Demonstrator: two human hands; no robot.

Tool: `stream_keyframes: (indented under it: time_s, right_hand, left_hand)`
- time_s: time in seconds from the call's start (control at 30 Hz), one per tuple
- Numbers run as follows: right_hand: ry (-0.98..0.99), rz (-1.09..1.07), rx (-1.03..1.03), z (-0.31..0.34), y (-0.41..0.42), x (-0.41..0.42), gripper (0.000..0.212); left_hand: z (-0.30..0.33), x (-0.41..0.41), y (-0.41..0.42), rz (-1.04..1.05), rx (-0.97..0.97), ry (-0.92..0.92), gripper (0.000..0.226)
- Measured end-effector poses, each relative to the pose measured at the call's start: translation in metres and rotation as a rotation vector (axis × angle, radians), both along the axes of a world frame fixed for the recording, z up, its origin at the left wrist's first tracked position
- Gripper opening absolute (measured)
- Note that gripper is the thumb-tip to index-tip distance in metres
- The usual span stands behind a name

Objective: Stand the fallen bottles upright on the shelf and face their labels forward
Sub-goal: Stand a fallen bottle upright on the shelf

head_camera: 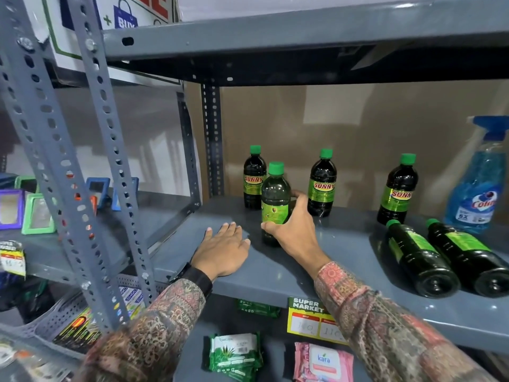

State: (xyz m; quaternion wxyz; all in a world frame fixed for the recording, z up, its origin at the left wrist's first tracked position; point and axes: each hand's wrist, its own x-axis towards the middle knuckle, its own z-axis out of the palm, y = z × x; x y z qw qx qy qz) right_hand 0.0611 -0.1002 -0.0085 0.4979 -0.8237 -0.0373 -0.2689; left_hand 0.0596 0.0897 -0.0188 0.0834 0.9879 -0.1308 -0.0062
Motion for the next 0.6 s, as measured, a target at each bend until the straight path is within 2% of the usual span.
stream_keyframes:
  time_s: [0.1, 0.23, 0.3, 0.43, 0.6]
  right_hand:
    - [0.008, 0.048, -0.003, -0.0014, 0.0, -0.001, 0.081]
    - [-0.022, 0.002, -0.062, -0.0002, 0.004, -0.0039, 0.093]
    - [-0.034, -0.05, -0.095, -0.0001, 0.0052, -0.0026, 0.085]
    - [-0.02, -0.013, -0.099, -0.0024, 0.002, 0.0007, 0.071]
    - [-0.046, -0.034, -0.11, 0.0002, 0.0053, -0.003, 0.079]
  left_hand:
    - [-0.0014, 0.001, 0.0008, -0.006, -0.004, -0.002, 0.066]
    - [-0.0037, 0.0043, 0.0013, -0.015, -0.003, -0.016, 0.067]
    - [-0.0056, 0.0064, 0.0025, -0.017, -0.006, -0.018, 0.067]
    - [-0.0071, 0.0093, 0.0033, -0.021, 0.004, -0.024, 0.067]
    - [-0.0054, 0.0067, 0.0027, -0.02, 0.01, -0.025, 0.068]
